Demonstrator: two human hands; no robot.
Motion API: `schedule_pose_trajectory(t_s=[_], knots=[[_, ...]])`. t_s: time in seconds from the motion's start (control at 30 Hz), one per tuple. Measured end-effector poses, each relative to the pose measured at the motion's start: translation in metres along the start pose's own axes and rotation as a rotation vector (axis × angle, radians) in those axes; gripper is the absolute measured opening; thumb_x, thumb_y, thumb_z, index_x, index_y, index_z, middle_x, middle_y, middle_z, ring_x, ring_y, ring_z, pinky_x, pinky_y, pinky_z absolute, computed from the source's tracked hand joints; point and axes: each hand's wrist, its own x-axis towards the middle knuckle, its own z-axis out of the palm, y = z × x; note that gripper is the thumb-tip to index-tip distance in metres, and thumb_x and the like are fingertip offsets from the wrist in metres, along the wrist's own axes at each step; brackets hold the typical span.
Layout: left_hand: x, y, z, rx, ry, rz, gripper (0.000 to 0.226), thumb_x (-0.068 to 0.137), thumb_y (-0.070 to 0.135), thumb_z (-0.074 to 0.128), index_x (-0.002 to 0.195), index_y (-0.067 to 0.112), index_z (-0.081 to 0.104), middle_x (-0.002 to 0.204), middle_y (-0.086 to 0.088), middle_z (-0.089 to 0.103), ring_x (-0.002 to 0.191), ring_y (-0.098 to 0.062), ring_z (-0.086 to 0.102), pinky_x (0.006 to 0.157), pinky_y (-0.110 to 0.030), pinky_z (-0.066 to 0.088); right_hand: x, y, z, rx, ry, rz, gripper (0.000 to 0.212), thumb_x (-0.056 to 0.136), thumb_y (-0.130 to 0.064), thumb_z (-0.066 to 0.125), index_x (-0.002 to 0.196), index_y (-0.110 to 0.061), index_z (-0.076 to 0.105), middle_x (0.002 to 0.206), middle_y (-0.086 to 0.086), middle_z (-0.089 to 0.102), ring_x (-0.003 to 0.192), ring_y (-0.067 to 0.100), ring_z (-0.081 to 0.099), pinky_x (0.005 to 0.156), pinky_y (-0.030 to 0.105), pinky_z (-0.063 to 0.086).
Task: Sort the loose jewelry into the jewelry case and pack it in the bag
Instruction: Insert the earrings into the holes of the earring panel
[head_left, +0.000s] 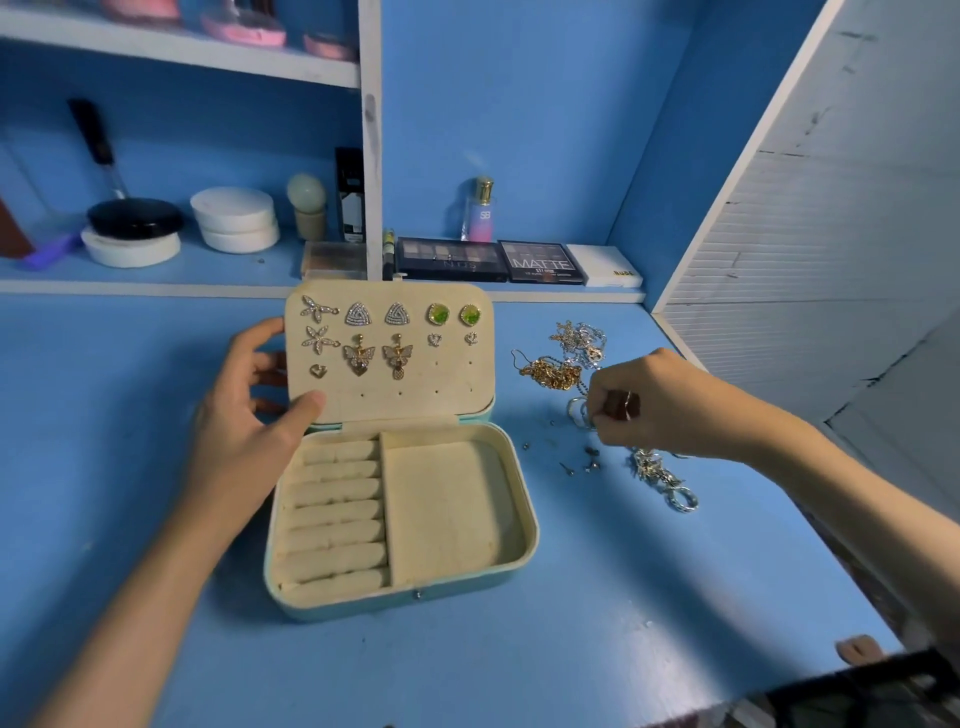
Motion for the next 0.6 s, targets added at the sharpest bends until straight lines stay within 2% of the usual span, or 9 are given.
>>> schedule_pose_trajectory(t_s=[0.07,0.27,0.33,0.47,0.6], knots=[[0.0,-0.001,0.0,0.003,0.007,-0.003,0.055,0.083,0.0,0.067,0.116,0.04,0.047,0.098,0.02,0.056,0.075,0.01,0.055,0.067,-0.013,0.043,0.004,-0.009,0.0,0.116,0.036,-0.023,0.012,0.076,-0.006,0.066,0.07,-0.017,0.065,0.066,-0.003,0.066,0.06,0.011,0.057,0.062,0.025,0.049],[0.0,-0.004,-0.001,-0.003,0.005,-0.006,0.055,0.081,0.006,0.07,0.117,0.041,0.049,0.098,0.016,0.059,0.082,-0.005,0.057,0.074,-0.028,0.045,0.022,-0.036,0.015,0.278,0.093,-0.146,0.015,0.074,-0.001,0.068,0.074,-0.016,0.067,0.069,-0.005,0.067,0.062,0.01,0.059,0.068,0.031,0.052],[0.0,-0.004,-0.001,0.002,0.007,-0.007,0.054,0.081,0.006,0.07,0.116,0.042,0.049,0.099,0.015,0.059,0.084,-0.008,0.057,0.075,-0.031,0.046,0.03,-0.042,0.019,0.327,0.13,-0.181,0.016,0.076,-0.001,0.069,0.075,-0.017,0.069,0.072,-0.007,0.07,0.065,0.01,0.062,0.071,0.028,0.053],[0.0,-0.003,-0.001,-0.006,0.011,-0.014,0.055,0.076,0.017,0.07,0.108,0.056,0.047,0.095,0.019,0.06,0.078,-0.002,0.056,0.071,-0.026,0.045,0.045,-0.055,0.025,0.318,0.216,-0.271,0.016,0.078,0.001,0.07,0.079,-0.014,0.073,0.081,-0.004,0.072,0.068,0.008,0.06,0.072,0.021,0.051],[0.0,-0.005,-0.001,-0.001,0.002,-0.029,0.055,0.081,0.009,0.071,0.117,0.045,0.049,0.099,0.013,0.06,0.082,-0.009,0.056,0.075,-0.03,0.046,0.055,-0.065,0.029,0.182,0.255,-0.417,0.019,0.078,0.008,0.063,0.084,-0.006,0.073,0.082,0.001,0.07,0.074,0.01,0.052,0.068,0.008,0.041]])
